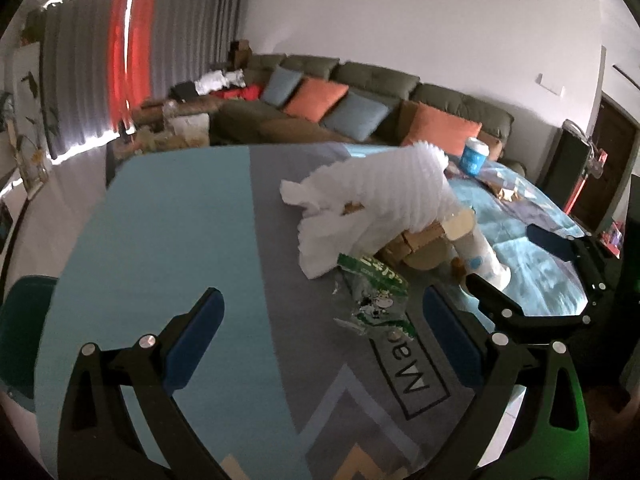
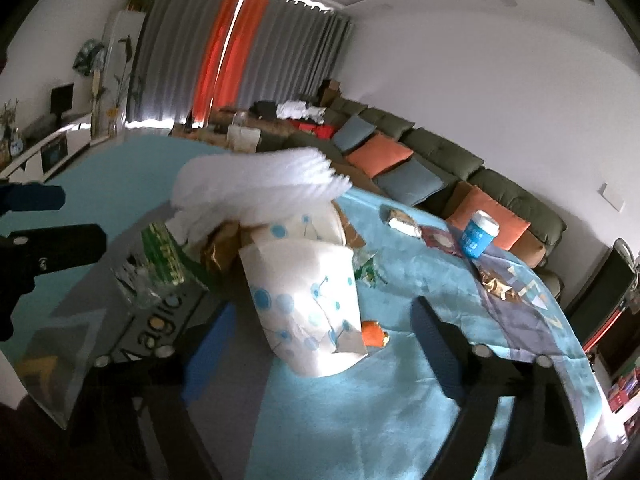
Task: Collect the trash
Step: 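Grasp the green snack wrapper with the left gripper while the right grasps the white paper cup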
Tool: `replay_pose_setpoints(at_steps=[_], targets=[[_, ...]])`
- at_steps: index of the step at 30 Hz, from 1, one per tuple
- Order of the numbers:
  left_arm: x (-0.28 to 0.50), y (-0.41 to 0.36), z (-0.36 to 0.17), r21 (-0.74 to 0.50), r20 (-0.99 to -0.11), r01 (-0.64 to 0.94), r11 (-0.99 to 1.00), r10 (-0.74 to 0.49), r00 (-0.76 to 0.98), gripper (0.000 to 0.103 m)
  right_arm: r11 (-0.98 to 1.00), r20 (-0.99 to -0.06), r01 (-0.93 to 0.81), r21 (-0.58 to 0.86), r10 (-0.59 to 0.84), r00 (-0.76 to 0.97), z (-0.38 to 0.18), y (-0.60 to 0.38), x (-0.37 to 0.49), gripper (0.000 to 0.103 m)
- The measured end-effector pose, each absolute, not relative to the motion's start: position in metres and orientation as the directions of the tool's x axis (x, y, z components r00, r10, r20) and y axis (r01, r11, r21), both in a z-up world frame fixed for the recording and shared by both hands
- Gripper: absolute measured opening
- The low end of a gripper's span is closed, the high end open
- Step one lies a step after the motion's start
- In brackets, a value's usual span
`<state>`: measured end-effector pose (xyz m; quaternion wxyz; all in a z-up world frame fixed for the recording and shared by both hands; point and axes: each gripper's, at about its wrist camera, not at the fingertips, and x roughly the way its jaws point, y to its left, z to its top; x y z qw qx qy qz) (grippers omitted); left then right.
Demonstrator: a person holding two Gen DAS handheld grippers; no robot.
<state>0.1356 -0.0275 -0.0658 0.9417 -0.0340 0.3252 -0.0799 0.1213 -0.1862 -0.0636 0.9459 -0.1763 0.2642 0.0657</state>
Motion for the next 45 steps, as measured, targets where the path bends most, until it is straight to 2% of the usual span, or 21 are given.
replay_pose_setpoints(at_steps=[4,8,10,12,14,20,28,30,33,36,45], targets=[[0.15,-0.034,-0.075,-0.138,-0.637,0.148,0.979,-0.202,0.744,0.098,0.924,-0.542,-0.228,-0.306,0.028,0.84,-0.068,-0.185,0.126,0.071],[0.16,-0.043,-0.083,-0.158,-0.658,0.172,0.972,-0.234,0.716,0.098,0.915,-0.547,-0.239,-0.325,0.025,0.837,-0.071,-0.181,0.128,0.057],[0.164,-0.049,-0.087,-0.167,-0.666,0.183,0.969,-0.248,0.703,0.098,0.911,-0.55,-0.245,-0.331,0.025,0.835,-0.072,-0.18,0.129,0.055],[0.168,-0.052,-0.091,-0.173,-0.677,0.188,0.967,-0.255,0.691,0.098,0.909,-0.549,-0.248,-0.334,0.026,0.836,-0.073,-0.18,0.13,0.041],[0.172,-0.057,-0.095,-0.175,-0.686,0.193,0.965,-0.26,0.679,0.097,0.903,-0.547,-0.252,-0.347,0.024,0.837,-0.074,-0.178,0.13,0.037],[0.18,-0.072,-0.104,-0.195,-0.705,0.205,0.959,-0.282,0.651,0.095,0.91,-0.547,-0.248,-0.332,0.029,0.837,-0.072,-0.18,0.129,0.036],[0.188,-0.081,-0.113,-0.206,-0.72,0.196,0.959,-0.284,0.633,0.069,0.926,-0.533,-0.231,-0.3,0.038,0.845,-0.065,-0.187,0.124,0.035],[0.189,-0.082,-0.114,-0.196,-0.722,0.191,0.962,-0.274,0.635,0.056,0.928,-0.531,-0.229,-0.295,0.04,0.846,-0.065,-0.188,0.124,0.035],[0.188,-0.08,-0.113,-0.195,-0.715,0.195,0.961,-0.276,0.642,0.046,0.93,-0.534,-0.23,-0.286,0.044,0.844,-0.064,-0.188,0.122,0.034],[0.184,-0.078,-0.108,-0.199,-0.705,0.205,0.958,-0.285,0.649,0.042,0.934,-0.524,-0.222,-0.281,0.045,0.85,-0.061,-0.19,0.12,0.034],[0.155,-0.056,-0.081,-0.186,-0.648,0.207,0.96,-0.279,0.709,0.041,0.949,-0.464,-0.166,-0.267,0.024,0.885,-0.038,-0.197,0.105,0.034]])
